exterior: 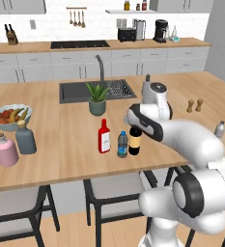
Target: Move the plastic bottles in the middle to the plastics group, and the glass bottles in the middle to the glass group.
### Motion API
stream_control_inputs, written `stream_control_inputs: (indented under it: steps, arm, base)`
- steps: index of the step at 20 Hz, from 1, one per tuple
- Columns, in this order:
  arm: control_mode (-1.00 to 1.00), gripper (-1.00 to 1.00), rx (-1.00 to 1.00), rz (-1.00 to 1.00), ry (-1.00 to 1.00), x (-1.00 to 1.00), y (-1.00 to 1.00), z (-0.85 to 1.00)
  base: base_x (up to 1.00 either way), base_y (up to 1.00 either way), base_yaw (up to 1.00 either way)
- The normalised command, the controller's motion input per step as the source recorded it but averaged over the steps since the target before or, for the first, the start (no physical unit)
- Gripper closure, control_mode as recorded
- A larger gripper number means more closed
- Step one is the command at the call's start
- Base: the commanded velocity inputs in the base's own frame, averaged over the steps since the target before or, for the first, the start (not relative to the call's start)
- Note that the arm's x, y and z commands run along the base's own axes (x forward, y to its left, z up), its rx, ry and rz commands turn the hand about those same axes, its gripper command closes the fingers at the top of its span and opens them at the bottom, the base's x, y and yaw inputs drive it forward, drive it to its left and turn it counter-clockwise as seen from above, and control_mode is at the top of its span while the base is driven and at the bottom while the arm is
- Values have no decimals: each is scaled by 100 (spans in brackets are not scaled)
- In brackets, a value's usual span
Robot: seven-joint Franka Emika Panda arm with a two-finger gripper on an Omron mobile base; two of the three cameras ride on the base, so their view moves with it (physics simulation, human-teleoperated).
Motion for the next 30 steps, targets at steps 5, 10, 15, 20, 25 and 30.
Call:
stream_control_inputs:
  steps: [5,10,15,20,25,30]
  arm:
    - [-100,-100,0,0,2,17,0,-20]
    - [-100,-100,0,0,0,17,0,-31]
    - [-100,-100,0,0,0,14,0,-20]
    - [-100,-100,0,0,0,7,0,-19]
    - [-100,-100,0,0,0,6,0,-12]
    - [-100,-100,0,0,0,3,0,-8]
  base:
    - [0,0,0]
    - [0,0,0]
    - [0,0,0]
    - [0,0,0]
    - [0,0,0]
    - [0,0,0]
